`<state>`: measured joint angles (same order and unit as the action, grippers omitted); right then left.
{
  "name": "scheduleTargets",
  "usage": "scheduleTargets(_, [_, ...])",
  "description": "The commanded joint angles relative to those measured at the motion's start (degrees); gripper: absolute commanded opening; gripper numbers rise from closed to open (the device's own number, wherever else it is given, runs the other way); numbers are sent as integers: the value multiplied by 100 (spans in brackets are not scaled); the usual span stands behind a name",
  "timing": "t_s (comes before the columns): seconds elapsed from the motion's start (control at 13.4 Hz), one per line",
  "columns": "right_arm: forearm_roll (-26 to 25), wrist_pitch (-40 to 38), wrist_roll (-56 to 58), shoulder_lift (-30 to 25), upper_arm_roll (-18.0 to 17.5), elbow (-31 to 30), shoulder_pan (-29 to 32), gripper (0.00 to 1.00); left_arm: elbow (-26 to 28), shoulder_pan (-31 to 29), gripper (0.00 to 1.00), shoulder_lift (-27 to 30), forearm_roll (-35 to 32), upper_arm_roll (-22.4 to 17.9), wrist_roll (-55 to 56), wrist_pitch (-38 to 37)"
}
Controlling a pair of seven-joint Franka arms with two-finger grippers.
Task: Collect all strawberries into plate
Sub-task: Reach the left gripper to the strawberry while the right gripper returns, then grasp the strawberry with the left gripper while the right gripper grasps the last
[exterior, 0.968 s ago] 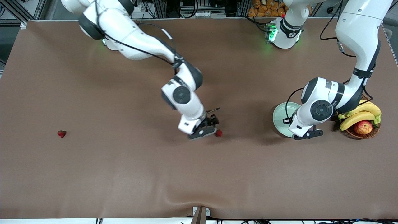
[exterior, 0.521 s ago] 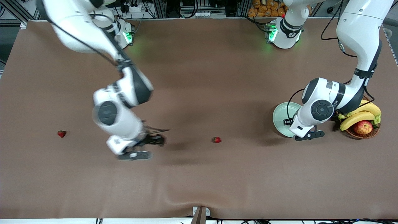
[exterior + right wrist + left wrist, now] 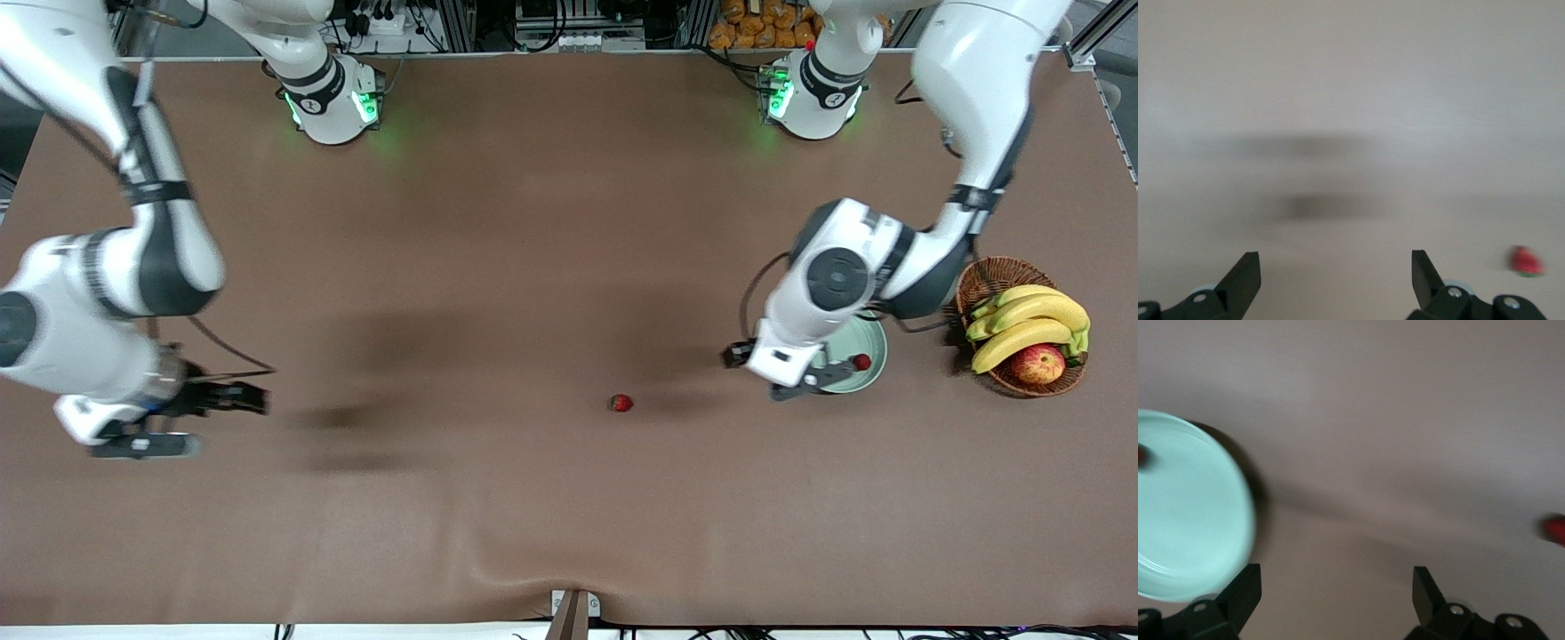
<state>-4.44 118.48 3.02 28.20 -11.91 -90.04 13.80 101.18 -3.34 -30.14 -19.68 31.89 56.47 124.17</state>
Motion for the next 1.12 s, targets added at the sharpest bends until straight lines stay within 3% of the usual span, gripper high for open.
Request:
scheduleTargets(0.0, [-75, 175, 986, 202, -137, -216, 945, 100, -1105, 709, 100, -929, 43, -34, 1090, -60])
scheduleTargets(0.15, [-92, 394, 1437, 563, -128, -225, 1395, 100, -1800, 1298, 100, -1413, 25, -261, 1768, -25])
scheduleTargets(0.3, [-180, 622, 1535, 923, -102, -242, 1493, 100, -2188, 1930, 100, -1695, 43, -822, 2182, 80])
scheduleTargets(0.6, [-320, 668, 1526, 1196, 153, -260, 1467, 100, -2558, 2723, 73, -2214, 60, -1711, 2710, 1142])
scheduleTargets(0.82, [-672, 685, 1526, 1267, 162, -312, 1520, 100, -2638, 2759, 69, -2399, 69, -1774, 2816, 1469])
scheduleTargets(1.04, [-681, 816, 1482, 1398, 171, -322, 1511, 100, -2647, 2803, 63, -2549, 69, -1774, 2869, 1689])
